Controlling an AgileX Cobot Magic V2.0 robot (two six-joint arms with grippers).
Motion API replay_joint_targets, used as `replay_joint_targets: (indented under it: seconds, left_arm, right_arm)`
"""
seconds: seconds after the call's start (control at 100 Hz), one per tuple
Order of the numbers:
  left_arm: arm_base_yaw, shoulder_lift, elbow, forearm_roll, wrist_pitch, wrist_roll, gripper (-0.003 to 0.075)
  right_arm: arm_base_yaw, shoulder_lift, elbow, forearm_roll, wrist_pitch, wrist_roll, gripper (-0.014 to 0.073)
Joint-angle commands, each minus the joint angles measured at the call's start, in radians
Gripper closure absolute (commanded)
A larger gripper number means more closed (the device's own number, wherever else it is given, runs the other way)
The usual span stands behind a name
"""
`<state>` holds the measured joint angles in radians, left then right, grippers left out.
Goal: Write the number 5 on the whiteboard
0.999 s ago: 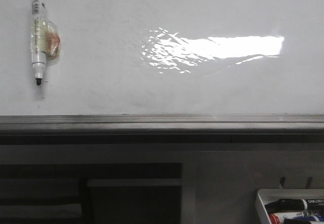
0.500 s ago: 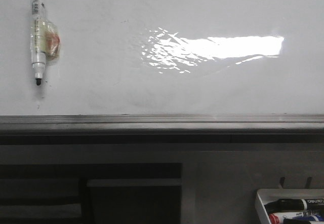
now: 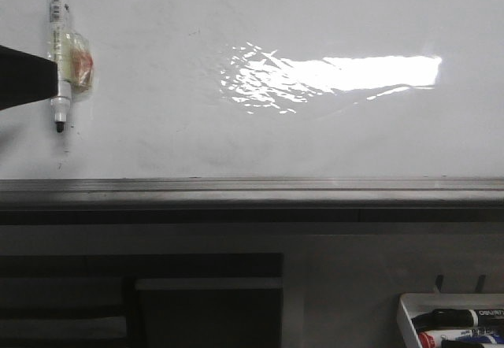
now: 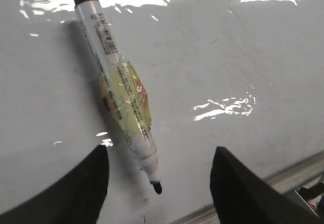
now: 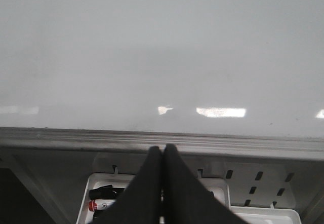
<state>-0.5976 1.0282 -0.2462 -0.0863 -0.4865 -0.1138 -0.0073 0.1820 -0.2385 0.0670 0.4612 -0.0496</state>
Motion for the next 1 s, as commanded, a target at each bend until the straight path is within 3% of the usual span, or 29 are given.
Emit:
replay_joint_targets:
  seconds: [0.0, 0.4, 0.5, 0.71, 0.9, 0.989]
  left_arm:
    - [-0.008, 0.035, -0.054, -0.015, -0.100, -0.044, 0.0323]
    - [-0.008, 0.151, -0.123, -0.159, -0.070, -0.044, 0.0332]
    - [-0.008, 0.176, -0.123, -0.159, -0.060, -0.044, 0.0419]
    - [-0.008, 0.232, -0.123, -0.159, -0.058, -0.044, 0.0738]
    - [-0.008, 0.241, -0.123, -0.157, -0.058, -0.044, 0.0741]
    - [-0.008, 0.224, -0.123, -0.085, -0.050, -0.044, 0.0741]
  right_arm:
    - [0.002, 0.018, -0.035, -0.010, -0.067, -0.011, 0.0655]
    - [0.002, 0.018, -0.035, -0.010, -0.067, -0.011, 0.0655]
    - [0.002, 0.018, -0.035, -0.010, -0.068, -0.011, 0.0655]
    - [0.002, 0.018, -0.035, -0.010, -0.073, -0.011, 0.0655]
    - [0.002, 0.018, -0.035, -0.008, -0.073, -0.011, 0.0655]
    - [0.026, 0.019, -0.039, 0.010, -0.073, -0.011, 0.0655]
